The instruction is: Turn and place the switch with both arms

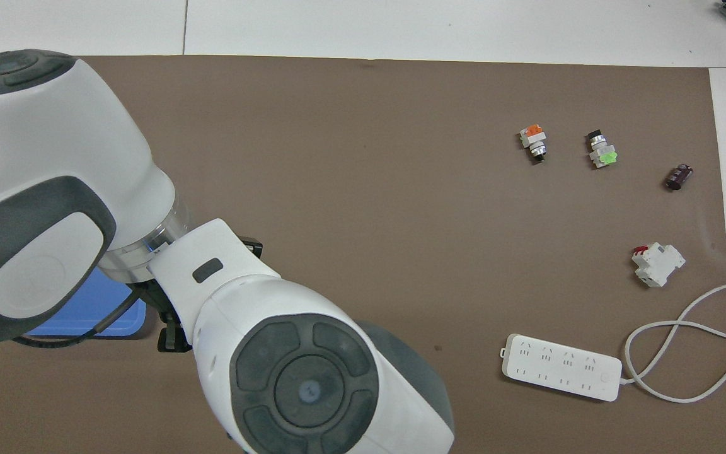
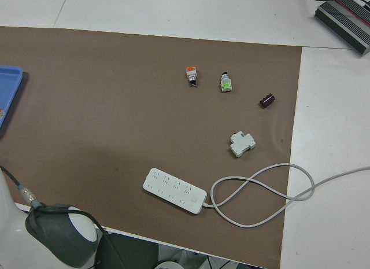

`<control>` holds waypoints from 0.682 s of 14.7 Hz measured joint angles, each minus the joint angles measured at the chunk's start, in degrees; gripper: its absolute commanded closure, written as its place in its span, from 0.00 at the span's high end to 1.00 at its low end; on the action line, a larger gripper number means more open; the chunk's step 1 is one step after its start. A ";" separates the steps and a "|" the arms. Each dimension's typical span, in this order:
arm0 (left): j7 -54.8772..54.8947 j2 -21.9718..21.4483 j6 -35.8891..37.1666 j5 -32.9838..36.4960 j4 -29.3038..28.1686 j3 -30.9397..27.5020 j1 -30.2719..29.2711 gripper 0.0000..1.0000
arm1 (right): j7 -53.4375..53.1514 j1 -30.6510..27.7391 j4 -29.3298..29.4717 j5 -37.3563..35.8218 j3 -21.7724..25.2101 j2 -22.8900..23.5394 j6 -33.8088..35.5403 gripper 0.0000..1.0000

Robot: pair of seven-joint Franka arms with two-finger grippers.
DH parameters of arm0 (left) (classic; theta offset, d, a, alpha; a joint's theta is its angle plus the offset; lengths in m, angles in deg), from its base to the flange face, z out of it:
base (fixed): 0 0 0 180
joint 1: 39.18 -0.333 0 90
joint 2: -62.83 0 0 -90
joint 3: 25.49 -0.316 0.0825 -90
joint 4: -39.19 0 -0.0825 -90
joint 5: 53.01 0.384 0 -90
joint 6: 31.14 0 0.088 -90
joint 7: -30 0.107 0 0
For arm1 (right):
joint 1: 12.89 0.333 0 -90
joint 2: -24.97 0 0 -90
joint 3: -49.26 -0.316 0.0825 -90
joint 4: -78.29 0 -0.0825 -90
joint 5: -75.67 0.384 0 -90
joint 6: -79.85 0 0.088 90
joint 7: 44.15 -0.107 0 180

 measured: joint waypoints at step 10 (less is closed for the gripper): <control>4.21 0.16 -0.12 2.86 -0.12 -1.34 -4.18 0.00 | 0.00 -2.05 1.18 -0.17 0.85 0.14 -0.91 1.00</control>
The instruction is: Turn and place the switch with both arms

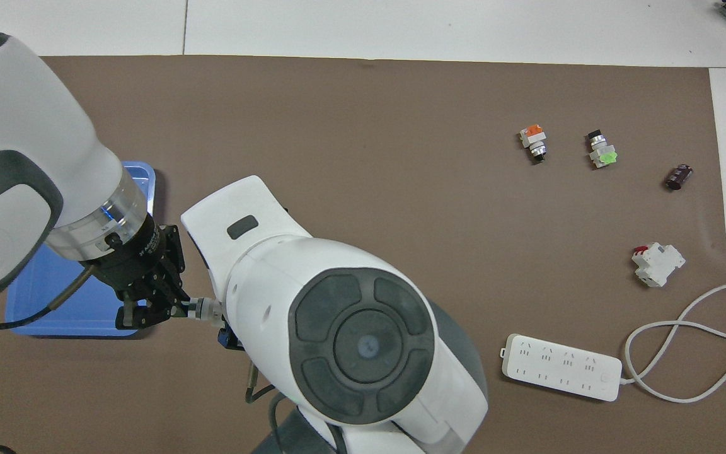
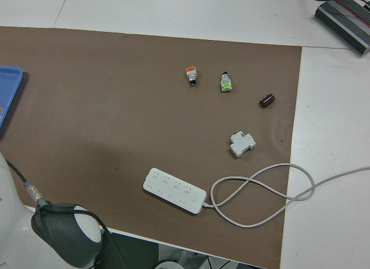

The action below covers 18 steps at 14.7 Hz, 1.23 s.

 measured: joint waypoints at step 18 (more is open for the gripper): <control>31.36 -5.99 -29.89 16.29 -22.95 -0.41 -20.03 0.00 | 0.00 -11.21 0.17 -0.08 1.14 0.41 3.24 1.00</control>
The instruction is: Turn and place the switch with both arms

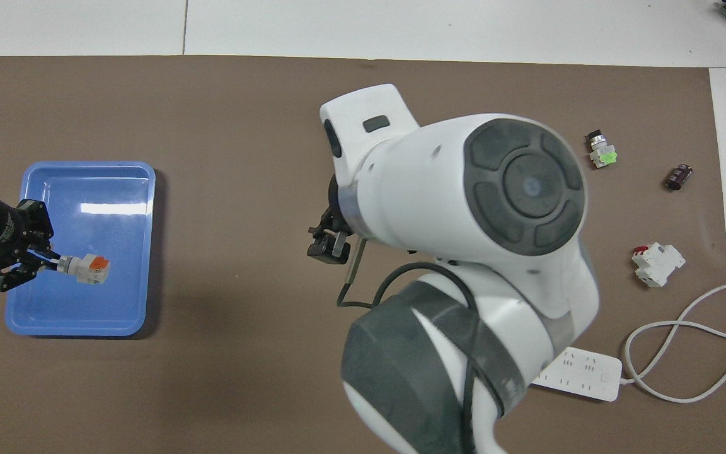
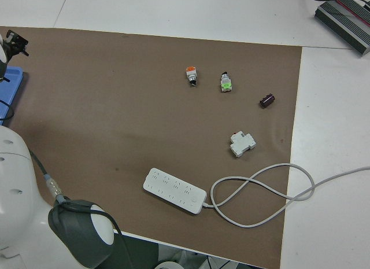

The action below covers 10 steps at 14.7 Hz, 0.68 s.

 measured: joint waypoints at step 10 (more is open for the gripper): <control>1.60 0.65 -17.73 16.85 -10.44 0.01 -3.66 0.00 | -8.57 -16.77 1.30 -1.85 2.93 1.11 3.70 1.00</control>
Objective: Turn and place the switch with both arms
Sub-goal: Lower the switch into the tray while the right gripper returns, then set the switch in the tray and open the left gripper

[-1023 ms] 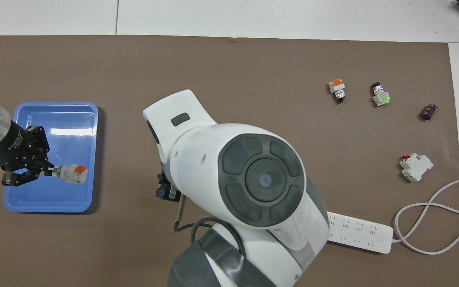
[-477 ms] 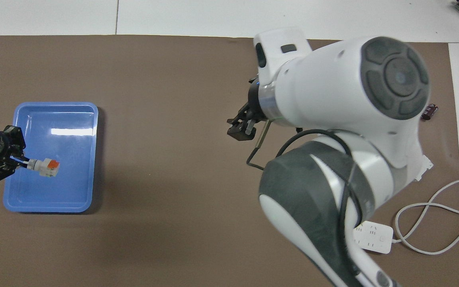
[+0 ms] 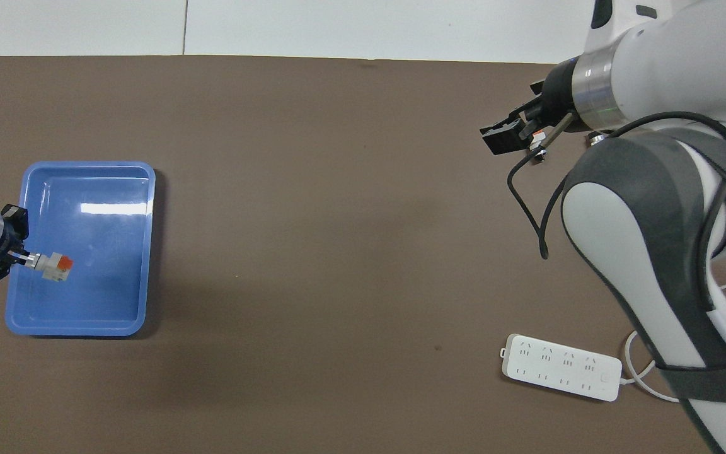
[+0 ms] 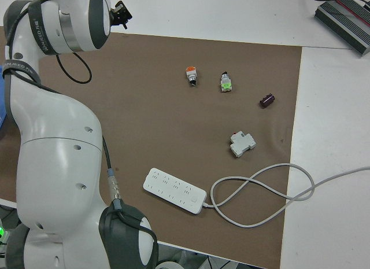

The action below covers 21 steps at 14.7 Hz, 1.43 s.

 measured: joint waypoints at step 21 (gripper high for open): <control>-31.57 10.95 -5.16 33.54 -1.94 1.11 4.90 0.00 | -15.93 -6.29 -11.54 -2.99 8.93 -14.58 14.76 1.00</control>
